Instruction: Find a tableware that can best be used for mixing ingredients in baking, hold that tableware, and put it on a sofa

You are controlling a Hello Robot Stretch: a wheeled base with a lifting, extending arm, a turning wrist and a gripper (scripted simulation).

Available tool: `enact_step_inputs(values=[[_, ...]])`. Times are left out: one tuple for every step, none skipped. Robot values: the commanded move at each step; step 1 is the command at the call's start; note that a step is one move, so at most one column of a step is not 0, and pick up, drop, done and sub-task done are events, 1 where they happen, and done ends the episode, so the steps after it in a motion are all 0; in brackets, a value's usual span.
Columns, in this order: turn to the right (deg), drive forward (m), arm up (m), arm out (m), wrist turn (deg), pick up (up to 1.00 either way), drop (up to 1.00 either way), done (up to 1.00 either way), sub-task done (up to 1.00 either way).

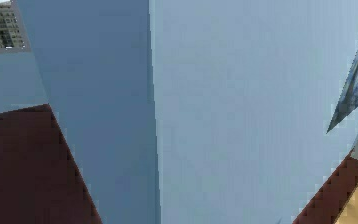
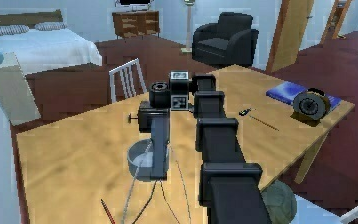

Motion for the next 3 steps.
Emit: enact_step_inputs(values=[[0.0,0.0,0.0,0.0,45.0,0.0,0.0,0.0,0.0],[0.0,0.0,0.0,0.0,45.0,0.0,0.0,0.0,0.0],[0.0,0.0,0.0,0.0,45.0,0.0,0.0,0.0,0.0]])
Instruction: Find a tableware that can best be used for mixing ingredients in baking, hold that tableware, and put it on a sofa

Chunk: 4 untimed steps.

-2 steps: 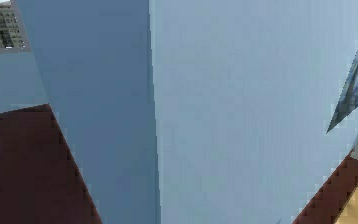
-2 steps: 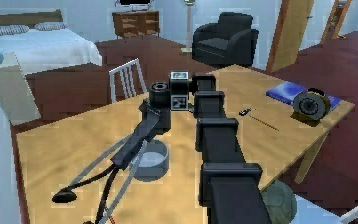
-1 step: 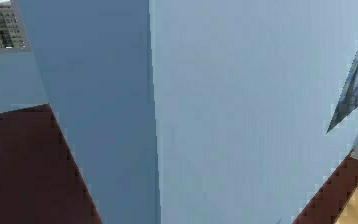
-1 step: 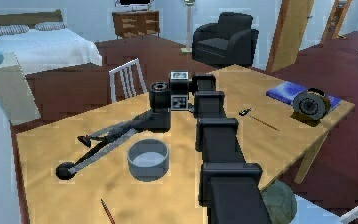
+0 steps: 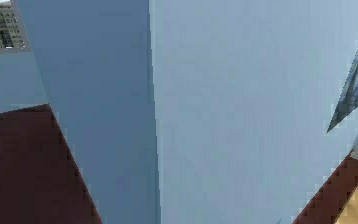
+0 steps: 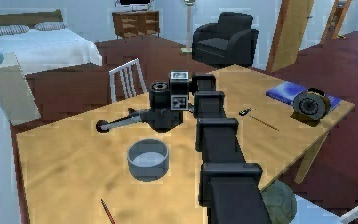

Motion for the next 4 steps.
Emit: enact_step_inputs(values=[[0.0,0.0,0.0,0.0,24.0,0.0,0.0,0.0,0.0],[0.0,0.0,-0.3,0.0,0.0,0.0,0.0,0.0,0.0],[0.0,0.0,0.0,0.0,0.0,1.0,0.0,0.0,0.0],[0.0,0.0,0.1,0.0,0.0,0.0,0.0,0.0,0.0]])
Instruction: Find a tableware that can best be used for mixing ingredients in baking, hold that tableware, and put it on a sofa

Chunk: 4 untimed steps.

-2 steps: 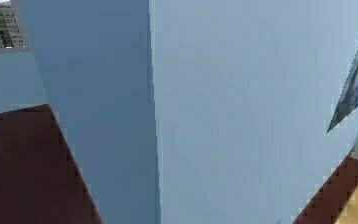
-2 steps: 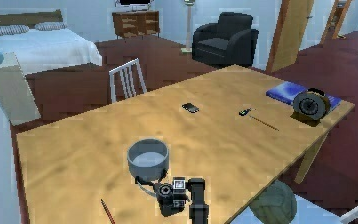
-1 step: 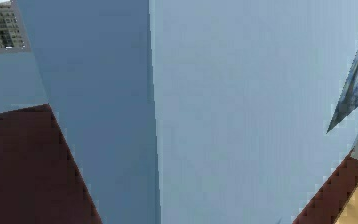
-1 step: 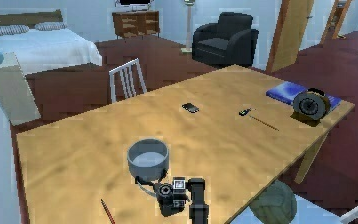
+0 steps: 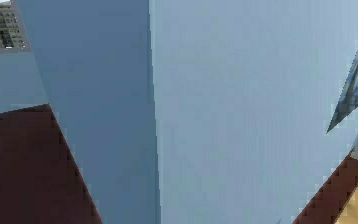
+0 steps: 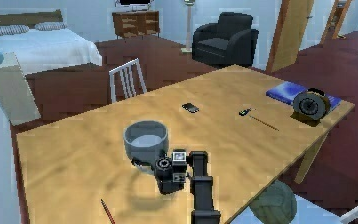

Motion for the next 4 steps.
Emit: enact_step_inputs(values=[[0.0,0.0,0.22,0.0,0.0,0.0,0.0,0.0,0.0],[0.0,0.0,0.0,0.0,-45.0,0.0,0.0,0.0,0.0],[0.0,0.0,0.0,0.0,-45.0,0.0,0.0,0.0,0.0],[0.0,0.0,0.0,0.0,-18.0,0.0,0.0,0.0,0.0]])
